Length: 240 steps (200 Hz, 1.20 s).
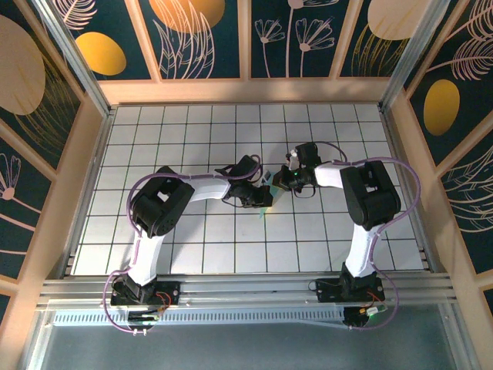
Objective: Fold a paper plane with a square sheet of paper (fold left side to right side)
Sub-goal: Fold the wing for the fifth time at the center of the table.
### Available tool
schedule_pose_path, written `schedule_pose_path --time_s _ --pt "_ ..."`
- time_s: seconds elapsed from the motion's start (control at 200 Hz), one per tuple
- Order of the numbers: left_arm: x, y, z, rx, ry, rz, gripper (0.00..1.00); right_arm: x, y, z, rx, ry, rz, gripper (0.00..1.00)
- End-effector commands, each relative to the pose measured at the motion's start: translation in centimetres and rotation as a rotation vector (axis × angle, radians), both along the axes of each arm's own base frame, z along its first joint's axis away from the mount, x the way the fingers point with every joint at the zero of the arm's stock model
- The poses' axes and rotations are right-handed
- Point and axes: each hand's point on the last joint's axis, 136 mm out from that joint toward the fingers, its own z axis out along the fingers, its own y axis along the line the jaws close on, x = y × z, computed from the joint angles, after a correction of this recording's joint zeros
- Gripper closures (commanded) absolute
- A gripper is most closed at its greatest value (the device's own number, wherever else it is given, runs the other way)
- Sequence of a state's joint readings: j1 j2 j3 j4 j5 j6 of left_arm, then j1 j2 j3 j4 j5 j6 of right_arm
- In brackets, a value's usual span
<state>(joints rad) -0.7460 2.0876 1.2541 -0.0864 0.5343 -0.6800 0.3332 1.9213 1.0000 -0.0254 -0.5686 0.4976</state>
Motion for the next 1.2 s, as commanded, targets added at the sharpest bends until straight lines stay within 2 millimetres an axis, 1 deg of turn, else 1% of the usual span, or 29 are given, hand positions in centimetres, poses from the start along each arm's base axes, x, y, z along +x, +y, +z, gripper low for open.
schedule_pose_path --time_s 0.0,0.09,0.2,0.385,0.53,0.566,0.646,0.656,0.671,0.761,0.826,0.856,0.866,0.886,0.951,0.996,1.051,1.126,1.196 --pt "-1.8 1.8 -2.6 0.086 0.052 -0.013 1.0 -3.2 -2.8 -5.8 -0.195 0.151 -0.021 1.0" --pt "-2.6 2.5 -3.0 0.103 0.06 -0.019 1.0 -3.1 -2.8 -5.8 -0.196 0.15 -0.019 1.0" --pt "-4.0 3.2 -3.5 0.124 0.077 -0.036 1.0 -3.0 -2.8 -5.7 -0.198 0.149 -0.016 1.0" --pt "-6.4 4.2 -3.4 0.129 0.097 -0.066 1.0 -2.4 -2.5 -5.4 -0.189 0.137 -0.003 1.0" --pt "-7.3 4.4 -1.9 0.076 0.092 -0.067 1.0 -0.8 -1.7 -4.0 -0.154 0.103 0.017 1.0" --pt "-7.4 4.3 -1.4 0.061 0.086 -0.067 1.0 -0.2 -1.4 -3.4 -0.148 0.082 0.024 1.0" --pt "-6.8 3.6 0.6 0.006 0.045 -0.068 1.0 1.2 -1.0 -1.6 -0.145 0.035 0.032 1.0" --pt "-7.2 3.9 0.3 0.012 0.051 -0.067 1.0 1.4 -1.0 -1.4 -0.146 0.028 0.032 1.0" --pt "-7.2 4.0 0.6 0.007 0.045 -0.066 1.0 1.7 -0.9 -0.9 -0.147 0.016 0.032 1.0" --pt "-5.9 3.9 3.2 -0.048 -0.02 -0.045 1.0 3.1 -1.0 1.5 -0.168 -0.047 0.027 0.93" --pt "-4.6 4.4 5.2 -0.095 -0.073 -0.01 1.0 3.7 -1.2 3.2 -0.19 -0.086 0.014 0.86" --pt "-3.8 4.9 5.7 -0.108 -0.089 0.018 0.99 3.8 -1.4 3.9 -0.201 -0.099 0.008 0.84" --pt "-3.5 5.1 6.5 -0.122 -0.107 0.028 0.99 3.8 -1.4 4.1 -0.206 -0.103 0.006 0.84" --pt "-2.9 5.5 7.2 -0.137 -0.129 0.049 0.97 3.9 -1.6 4.6 -0.217 -0.112 -0.001 0.82" --pt "-1.0 7.0 8.8 -0.16 -0.193 0.129 0.94 3.8 -2.0 5.8 -0.264 -0.139 -0.024 0.76" --pt "0.4 8.2 9.4 -0.143 -0.241 0.196 0.92 3.5 -2.2 6.5 -0.3 -0.149 -0.041 0.73" --pt "2.0 9.8 10.0 -0.118 -0.299 0.284 0.86 3.0 -2.3 7.0 -0.339 -0.15 -0.064 0.7" --pt "4.1 12.0 10.4 -0.053 -0.371 0.413 0.78 2.0 -2.1 7.1 -0.409 -0.143 -0.092 0.66" --pt "5.4 14.0 10.6 -0.004 -0.413 0.517 0.74 1.0 -1.8 7.0 -0.501 -0.123 -0.12 0.61"
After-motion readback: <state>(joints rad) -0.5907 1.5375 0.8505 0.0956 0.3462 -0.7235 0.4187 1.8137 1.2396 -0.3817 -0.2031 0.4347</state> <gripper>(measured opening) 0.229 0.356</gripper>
